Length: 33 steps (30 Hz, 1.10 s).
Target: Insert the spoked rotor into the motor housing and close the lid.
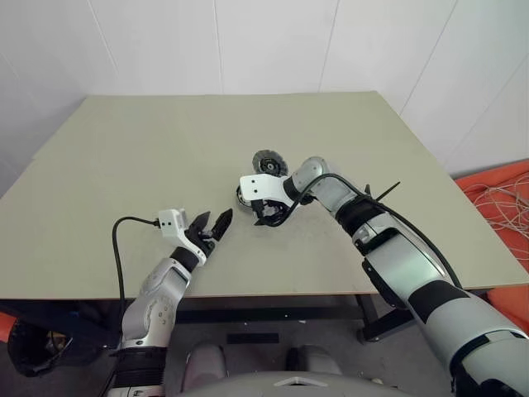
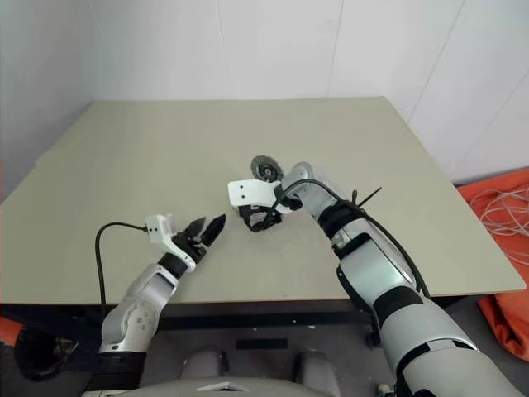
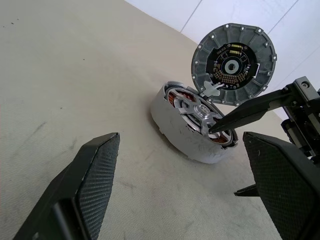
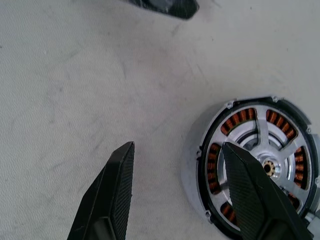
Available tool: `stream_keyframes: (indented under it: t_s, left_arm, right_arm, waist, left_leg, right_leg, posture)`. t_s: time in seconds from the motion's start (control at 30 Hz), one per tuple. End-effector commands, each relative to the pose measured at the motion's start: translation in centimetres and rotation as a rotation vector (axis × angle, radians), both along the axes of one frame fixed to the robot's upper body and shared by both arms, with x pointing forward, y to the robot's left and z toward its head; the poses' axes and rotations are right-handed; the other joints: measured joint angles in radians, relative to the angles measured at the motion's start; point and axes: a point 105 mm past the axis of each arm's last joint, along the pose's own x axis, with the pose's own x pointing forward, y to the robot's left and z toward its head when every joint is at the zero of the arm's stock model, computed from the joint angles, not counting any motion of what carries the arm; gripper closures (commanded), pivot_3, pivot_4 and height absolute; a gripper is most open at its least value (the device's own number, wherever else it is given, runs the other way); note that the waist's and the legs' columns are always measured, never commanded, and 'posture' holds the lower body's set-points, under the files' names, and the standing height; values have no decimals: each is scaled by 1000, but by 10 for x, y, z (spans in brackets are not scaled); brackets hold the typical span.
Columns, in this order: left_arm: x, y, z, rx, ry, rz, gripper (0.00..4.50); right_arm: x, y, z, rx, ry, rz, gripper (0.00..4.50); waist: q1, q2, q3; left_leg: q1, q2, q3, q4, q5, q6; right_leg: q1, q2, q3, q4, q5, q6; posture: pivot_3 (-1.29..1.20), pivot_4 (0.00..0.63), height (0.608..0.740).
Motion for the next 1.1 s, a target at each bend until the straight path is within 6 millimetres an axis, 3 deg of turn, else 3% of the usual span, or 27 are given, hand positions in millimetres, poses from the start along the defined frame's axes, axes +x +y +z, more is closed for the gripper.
stream_keyframes:
  t_s: [0.03, 0.3, 0.4, 0.63, 0.67, 0.9, 1.1]
  left_arm:
    - [3, -2, 12, 0, -51, -1, 295]
    - [3, -2, 12, -6, -50, 1, 295]
    - [3, -1, 12, -10, -48, 13, 295]
    - [3, -1, 12, -10, -47, 11, 295]
    - [3, -1, 12, -10, -47, 8, 295]
    - [4, -2, 12, -12, -46, 0, 295]
    - [5, -2, 10, -11, -42, 2, 295]
  right_arm:
    - [9, 1, 17, 3, -57, 7, 1359]
    - [11, -10, 11, -29, -50, 0, 1359]
    - [10, -9, 9, -29, -46, -1, 1925]
    - [9, -5, 9, -18, -41, 7, 4355]
    - [9, -5, 10, -16, -41, 7, 4468]
    - [6, -6, 10, 16, -22, 0, 4468]
    - [6, -3, 28, 160, 24, -96, 4468]
  waist:
    - [-1, 0, 0]
    - [-1, 0, 0]
    - [0, 0, 0]
    - [0, 0, 0]
    - [-1, 0, 0]
    - [0, 1, 1]
    - [1, 0, 1]
  left_leg:
    - [0, 0, 0, 0, 0, 0]
    - [0, 1, 0, 0, 0, -1]
    - [0, 1, 0, 0, 0, -1]
    - [0, 1, 0, 0, 0, -1]
    - [0, 1, 0, 0, 0, -1]
    - [-1, 1, 0, 0, 0, -1]
    - [-3, 1, 0, 0, 0, -1]
  right_leg:
    - [-1, 0, 0, 1, 0, -1]
    - [-2, 1, 0, 3, -1, -1]
    - [-2, 1, 0, 3, -1, -1]
    - [-2, 1, 0, 3, -1, -2]
    - [-2, 1, 0, 3, -1, -2]
    - [-3, 1, 0, 3, -1, -2]
    - [-5, 1, 0, 3, -1, -2]
  posture:
    - [0, 0, 740]
    - [0, 0, 740]
    - [0, 0, 740]
    - [0, 0, 740]
    - [0, 0, 740]
    - [0, 0, 740]
    - [0, 0, 740]
